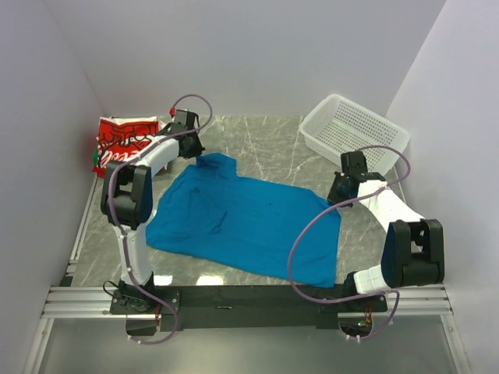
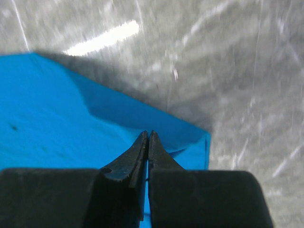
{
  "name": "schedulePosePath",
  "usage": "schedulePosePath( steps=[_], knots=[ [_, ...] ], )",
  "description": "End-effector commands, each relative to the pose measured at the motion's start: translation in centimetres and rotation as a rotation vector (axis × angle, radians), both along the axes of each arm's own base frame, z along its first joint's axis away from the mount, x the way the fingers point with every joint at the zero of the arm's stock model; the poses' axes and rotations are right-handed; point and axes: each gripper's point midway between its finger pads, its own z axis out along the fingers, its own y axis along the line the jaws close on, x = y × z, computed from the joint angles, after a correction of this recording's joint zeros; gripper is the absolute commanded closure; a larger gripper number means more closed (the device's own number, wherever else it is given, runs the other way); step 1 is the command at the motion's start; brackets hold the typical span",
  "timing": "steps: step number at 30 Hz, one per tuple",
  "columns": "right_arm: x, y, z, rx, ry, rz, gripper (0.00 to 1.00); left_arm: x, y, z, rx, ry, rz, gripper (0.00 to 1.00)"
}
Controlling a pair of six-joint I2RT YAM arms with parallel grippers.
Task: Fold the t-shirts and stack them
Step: Fold the tshirt
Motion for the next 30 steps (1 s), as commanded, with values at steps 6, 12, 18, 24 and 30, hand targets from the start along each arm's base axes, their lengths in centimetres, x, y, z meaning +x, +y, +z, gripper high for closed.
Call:
schedulePosePath(
  steps=[6, 12, 18, 24, 30],
  knots=[
    [-3.6, 0.7, 0.7, -0.035, 0.028, 0.014, 1.0, -3.7, 1.5, 3.8, 0.023, -0.086, -0.008, 1.0],
    [-6.0, 1.8, 0.8, -0.043, 0.032, 0.027, 1.0, -7.8, 3.2, 4.5, 0.069, -0.093, -0.008, 1.0],
    [-8.6, 1.8, 0.9, -0.068, 0.045, 0.01, 1.0, -11.1, 4.2, 5.4, 0.09, -0.111, -0.021, 1.0],
    [-9.6, 1.7, 2.1, -0.08, 0.013, -0.005, 1.0, -14.2, 5.2, 6.6, 0.116, -0.131, -0.036, 1.0],
    [-10.2, 0.6, 2.3, -0.139, 0.047, -0.008, 1.0, -17.3, 6.8, 8.0, 0.163, -0.152, -0.026, 1.0]
  ],
)
